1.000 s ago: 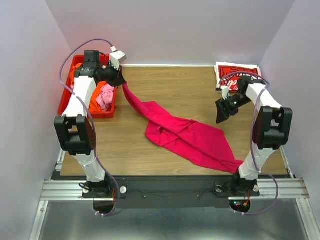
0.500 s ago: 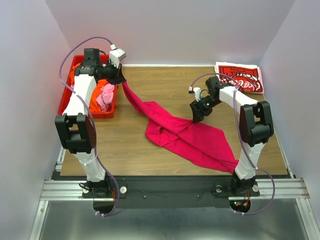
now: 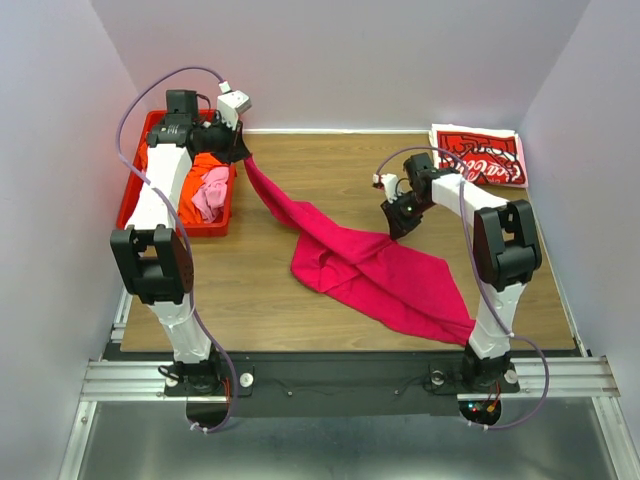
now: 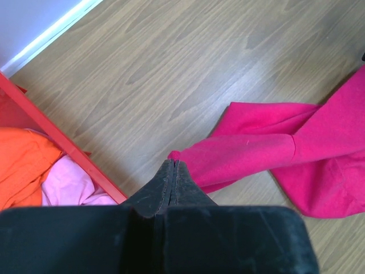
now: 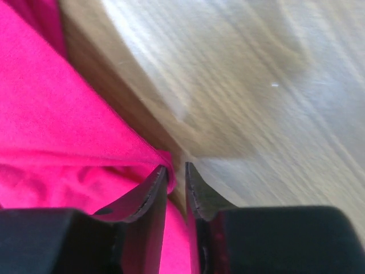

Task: Fold and stack the t-shirts
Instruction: Flatten the tshirt out

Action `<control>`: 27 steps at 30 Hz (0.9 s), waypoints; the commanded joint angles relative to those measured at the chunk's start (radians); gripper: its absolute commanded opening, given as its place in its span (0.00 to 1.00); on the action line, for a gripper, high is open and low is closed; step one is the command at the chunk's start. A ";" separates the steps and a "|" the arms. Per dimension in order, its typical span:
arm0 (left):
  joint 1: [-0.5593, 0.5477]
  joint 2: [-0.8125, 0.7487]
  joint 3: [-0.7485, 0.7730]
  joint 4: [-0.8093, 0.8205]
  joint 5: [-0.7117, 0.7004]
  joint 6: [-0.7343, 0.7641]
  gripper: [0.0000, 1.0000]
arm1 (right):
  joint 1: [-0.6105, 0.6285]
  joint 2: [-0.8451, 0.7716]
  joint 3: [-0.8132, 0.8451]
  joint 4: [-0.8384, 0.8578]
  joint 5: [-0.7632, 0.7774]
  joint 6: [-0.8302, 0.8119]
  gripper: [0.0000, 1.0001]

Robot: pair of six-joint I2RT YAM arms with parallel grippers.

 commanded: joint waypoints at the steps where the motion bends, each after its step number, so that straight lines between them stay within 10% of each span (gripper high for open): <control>1: 0.000 -0.016 0.054 -0.011 0.007 0.017 0.00 | -0.010 -0.056 0.060 0.055 0.086 0.014 0.21; 3: 0.000 -0.018 0.053 -0.010 0.007 0.018 0.00 | -0.010 -0.102 0.070 0.055 0.106 0.003 0.01; 18: -0.002 -0.033 0.056 0.033 -0.007 -0.015 0.00 | 0.062 -0.296 0.278 -0.232 0.270 -0.086 0.01; 27: -0.002 -0.036 0.022 0.053 -0.007 -0.020 0.00 | 0.372 -0.390 -0.083 -0.332 0.117 0.015 0.01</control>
